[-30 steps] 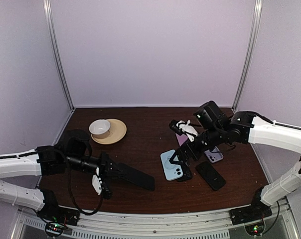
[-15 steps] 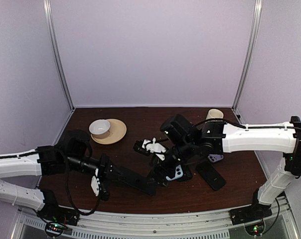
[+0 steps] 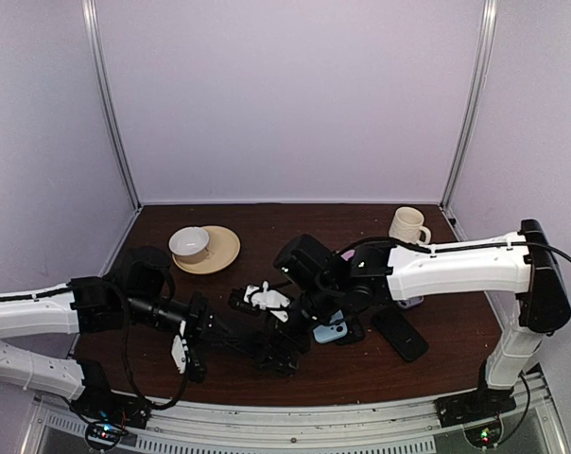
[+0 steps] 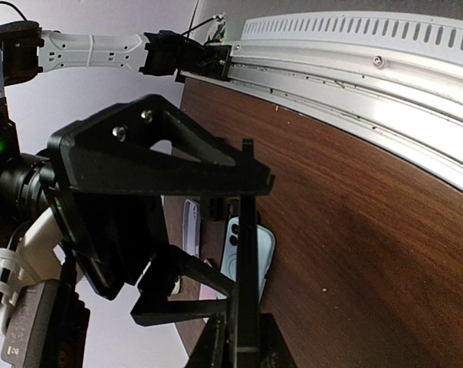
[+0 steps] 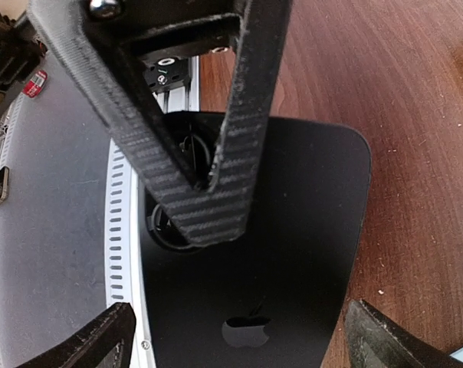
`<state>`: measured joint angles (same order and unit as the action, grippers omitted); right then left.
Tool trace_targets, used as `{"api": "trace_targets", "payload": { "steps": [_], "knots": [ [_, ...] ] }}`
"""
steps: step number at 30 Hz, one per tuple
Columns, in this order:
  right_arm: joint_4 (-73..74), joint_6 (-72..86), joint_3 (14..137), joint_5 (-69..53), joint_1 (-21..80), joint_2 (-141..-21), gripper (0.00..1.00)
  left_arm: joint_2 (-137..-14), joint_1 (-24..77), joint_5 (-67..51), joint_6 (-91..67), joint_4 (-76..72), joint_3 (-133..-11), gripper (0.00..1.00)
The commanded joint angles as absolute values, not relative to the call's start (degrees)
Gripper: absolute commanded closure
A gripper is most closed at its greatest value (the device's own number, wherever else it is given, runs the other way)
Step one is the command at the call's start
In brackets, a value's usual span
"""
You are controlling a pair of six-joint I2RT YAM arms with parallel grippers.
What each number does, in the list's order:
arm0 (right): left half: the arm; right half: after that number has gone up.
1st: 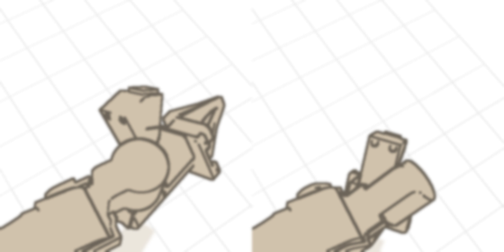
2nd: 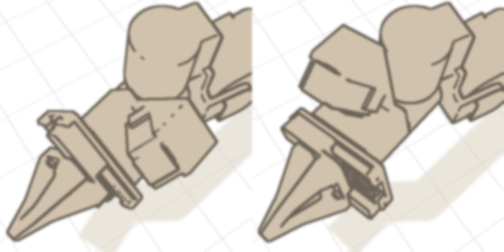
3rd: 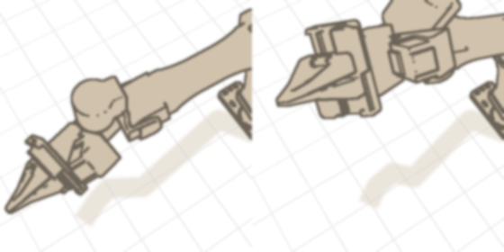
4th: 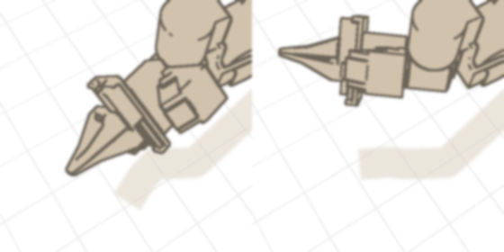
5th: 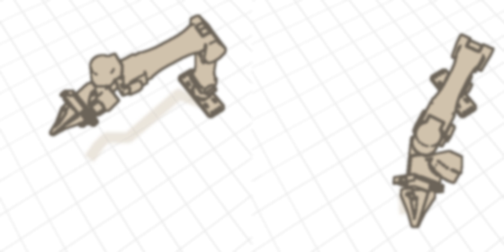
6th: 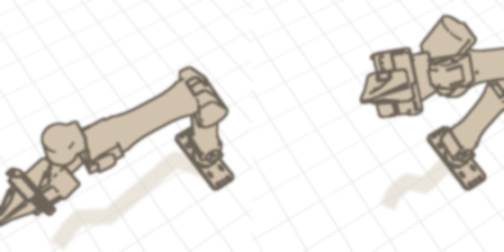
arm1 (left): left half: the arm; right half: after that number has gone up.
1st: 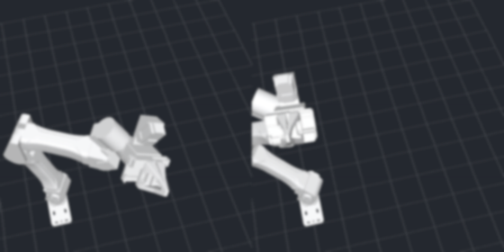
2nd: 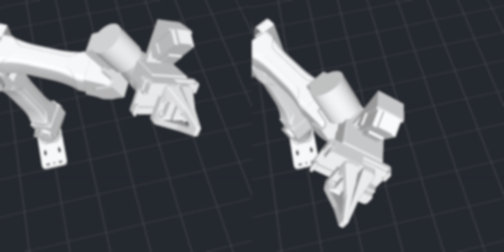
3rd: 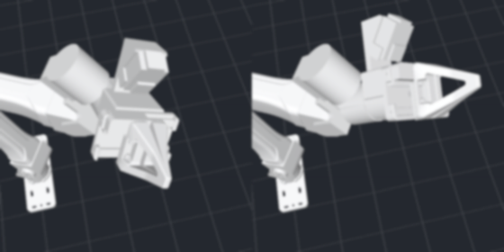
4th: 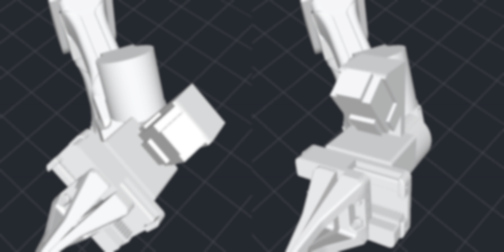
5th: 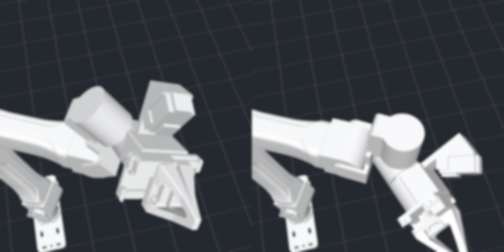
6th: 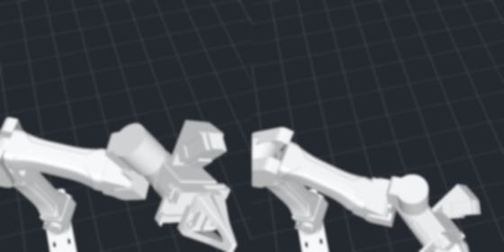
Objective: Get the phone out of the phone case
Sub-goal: Pass from the left arm to the right
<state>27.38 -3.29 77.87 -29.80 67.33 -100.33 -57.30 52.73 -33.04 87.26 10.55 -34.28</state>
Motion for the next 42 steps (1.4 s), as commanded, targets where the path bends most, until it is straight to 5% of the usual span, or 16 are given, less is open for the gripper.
{"api": "trace_targets", "payload": {
  "steps": [1, 11, 27, 37, 42],
  "knots": [
    [26.4, -4.0, 80.1, -29.6, 67.7, -101.4, 0.01, -56.2, 52.8, -36.1, 86.9, 6.9, -36.5, 1.0],
    [27.0, -4.5, 80.7, -29.6, 67.7, -102.7, 0.02, -56.1, 52.8, -36.6, 87.3, 6.9, -36.4, 1.0],
    [26.9, -4.4, 80.8, -30.3, 67.7, -101.7, 0.44, -56.3, 52.8, -36.2, 87.3, 7.2, -36.5, 0.99],
    [26.8, -2.0, 78.3, -20.3, 65.6, -98.1, 0.49, -55.7, 52.8, -32.7, 80.0, 1.8, -35.2, 0.56],
    [26.5, 0.0, 77.7, -14.9, 62.6, -96.9, 0.49, -55.4, 52.8, -30.0, 78.5, -2.0, -34.1, 0.51]
  ]
}}
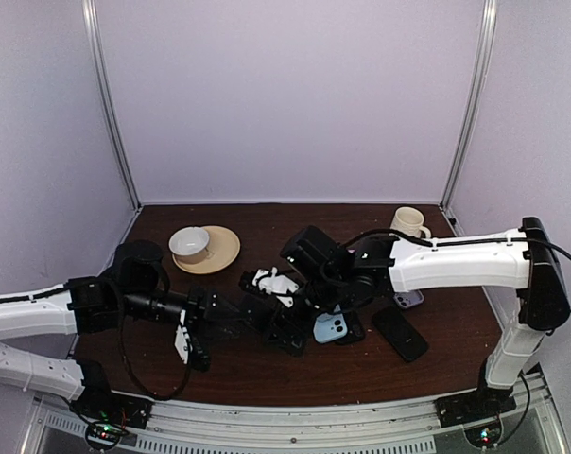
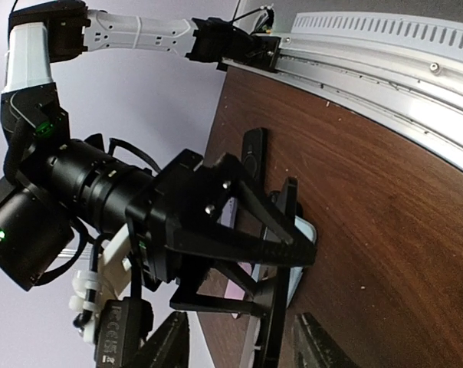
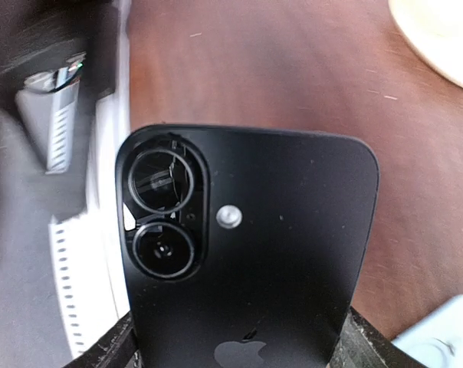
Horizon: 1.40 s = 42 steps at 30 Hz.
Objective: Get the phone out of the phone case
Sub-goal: Pass from the left arm to the right, then place the phone at the center of the board.
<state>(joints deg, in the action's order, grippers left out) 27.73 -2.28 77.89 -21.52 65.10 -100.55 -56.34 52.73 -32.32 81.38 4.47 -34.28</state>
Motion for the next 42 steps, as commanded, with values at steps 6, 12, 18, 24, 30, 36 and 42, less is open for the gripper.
{"api": "trace_targets", "payload": {
  "steps": [6, 12, 18, 24, 30, 36, 42],
  "knots": [
    [29.8, 5.4, 82.1, -3.5, 58.2, -99.8, 0.54, -55.4, 51.5, -26.8, 73.5, -5.2, -34.1, 0.46],
    [34.3, 11.0, 90.6, 4.0, 53.2, -106.8, 0.53, -55.7, 49.3, -25.6, 66.5, -6.5, -35.2, 0.37],
    [38.5, 16.1, 100.2, 8.6, 48.3, -116.1, 0.53, -55.7, 48.5, -20.4, 58.1, -11.0, -35.1, 0.25],
    [43.7, 20.5, 110.4, 12.0, 45.4, -126.0, 0.53, -56.8, 46.2, -16.2, 45.2, -13.1, -37.8, 0.03],
    [45.8, 22.9, 115.2, 11.2, 42.9, -132.4, 0.54, -57.9, 43.7, -13.1, 35.0, -12.0, -40.7, 0.02],
    [45.8, 24.2, 116.0, 8.1, 41.1, -135.5, 0.54, -61.5, 42.2, -3.5, 20.4, -3.8, -48.9, 0.02],
    [45.7, 24.3, 116.0, 6.5, 40.9, -136.9, 0.44, -62.9, 40.9, -0.9, 15.6, -0.5, -52.2, 0.03]
  ]
}}
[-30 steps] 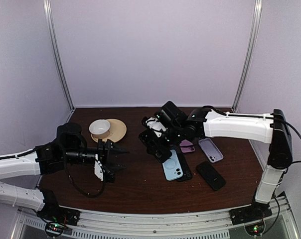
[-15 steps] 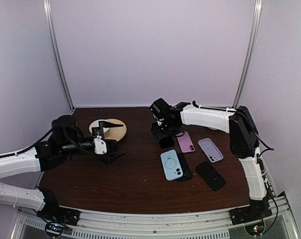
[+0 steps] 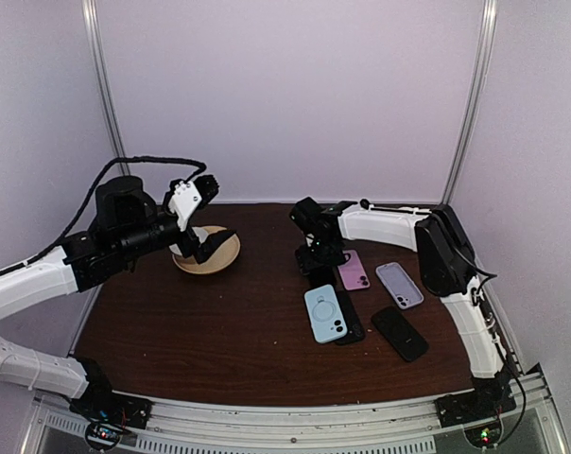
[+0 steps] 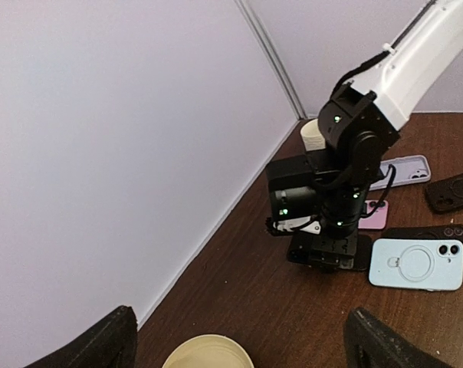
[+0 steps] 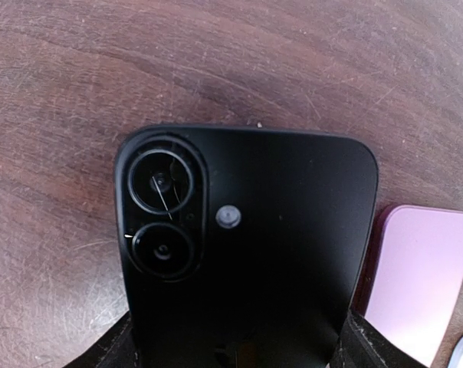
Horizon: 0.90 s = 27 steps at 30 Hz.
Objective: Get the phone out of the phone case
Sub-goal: Place the phone at the center of the board.
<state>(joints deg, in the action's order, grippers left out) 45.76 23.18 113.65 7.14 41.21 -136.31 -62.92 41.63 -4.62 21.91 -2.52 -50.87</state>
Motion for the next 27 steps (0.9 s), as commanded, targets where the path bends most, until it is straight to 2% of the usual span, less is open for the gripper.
{"api": "trace_targets", "payload": {
  "steps": [1, 7, 16, 22, 27],
  "knots": [
    [45.7, 24.3, 116.0, 6.6, 40.9, -137.1, 0.42, -62.7, 41.0, -0.9, 15.8, -0.9, -51.7, 0.03],
    [45.4, 24.2, 116.6, 5.2, 40.4, -138.7, 0.29, -62.4, 41.0, -1.0, 16.6, -1.3, -51.3, 0.03],
    [46.3, 23.2, 117.6, 5.3, 40.3, -137.6, 0.02, -62.7, 41.0, -1.6, 17.5, -0.4, -51.9, 0.02],
    [49.8, 21.3, 117.2, 7.2, 40.9, -133.2, 0.0, -62.6, 40.9, -1.5, 17.8, 1.3, -52.1, 0.03],
    [52.3, 20.9, 110.8, 11.8, 43.7, -126.4, 0.01, -62.8, 41.0, -1.1, 17.6, 2.8, -53.2, 0.02]
  ]
}}
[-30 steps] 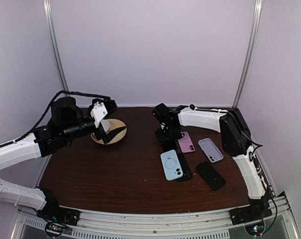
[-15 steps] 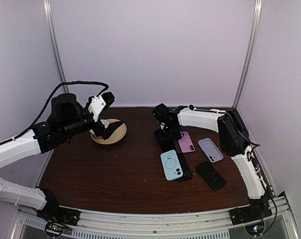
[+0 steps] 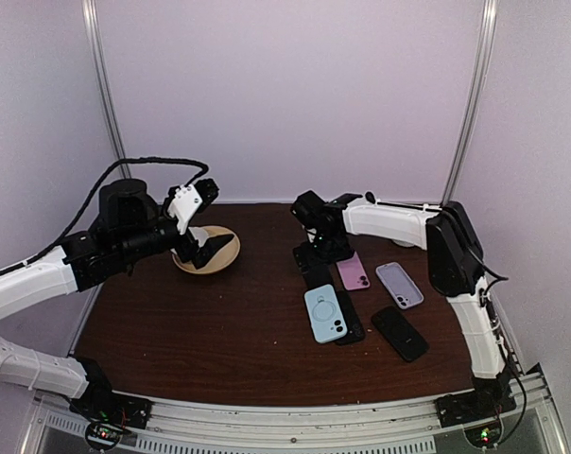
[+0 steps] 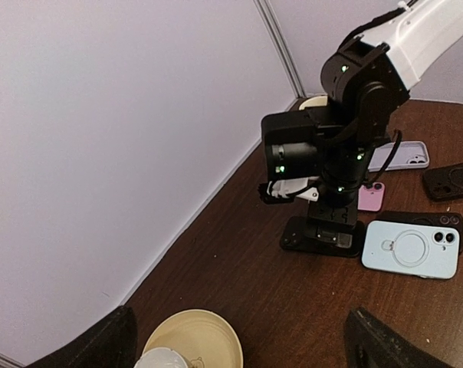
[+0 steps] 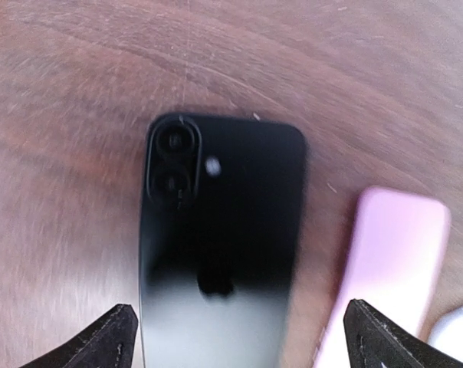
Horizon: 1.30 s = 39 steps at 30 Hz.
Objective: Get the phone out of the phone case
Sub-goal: Place the phone at the center of the board, then pick up the phone with the phone case from the phone.
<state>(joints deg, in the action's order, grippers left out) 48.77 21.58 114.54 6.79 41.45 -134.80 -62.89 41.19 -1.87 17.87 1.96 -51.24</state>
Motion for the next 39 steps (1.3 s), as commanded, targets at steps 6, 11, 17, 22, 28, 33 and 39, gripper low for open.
{"api": "trace_targets", "payload": {
  "steps": [6, 11, 17, 22, 28, 33, 39],
  "knots": [
    [54.2, 23.6, 101.0, 13.1, 48.0, -118.8, 0.01, -63.2, 41.0, -0.9, 17.4, 4.8, -54.4, 0.03],
    [54.6, 27.3, 93.7, 12.8, 52.6, -114.7, 0.01, -63.9, 40.9, 0.1, 18.6, 6.3, -56.0, 0.03],
    [55.2, 31.7, 90.1, 13.8, 57.1, -113.5, 0.01, -64.1, 40.6, -6.7, 18.8, 5.0, -54.5, 0.02],
    [55.4, 33.6, 88.9, 15.2, 58.5, -114.9, 0.0, -63.7, 40.6, -7.8, 20.3, 4.6, -53.6, 0.03],
    [55.0, 34.2, 88.8, 15.6, 58.9, -117.3, 0.0, -63.3, 40.6, -7.6, 21.1, 4.7, -53.3, 0.02],
    [54.7, 34.3, 88.7, 16.1, 58.9, -119.0, 0.01, -63.0, 40.6, -7.7, 21.5, 4.5, -53.1, 0.02],
    [53.9, 34.7, 87.6, 16.1, 58.9, -121.3, 0.0, -63.0, 40.6, -7.6, 21.6, 4.4, -52.9, 0.03]
  ]
}}
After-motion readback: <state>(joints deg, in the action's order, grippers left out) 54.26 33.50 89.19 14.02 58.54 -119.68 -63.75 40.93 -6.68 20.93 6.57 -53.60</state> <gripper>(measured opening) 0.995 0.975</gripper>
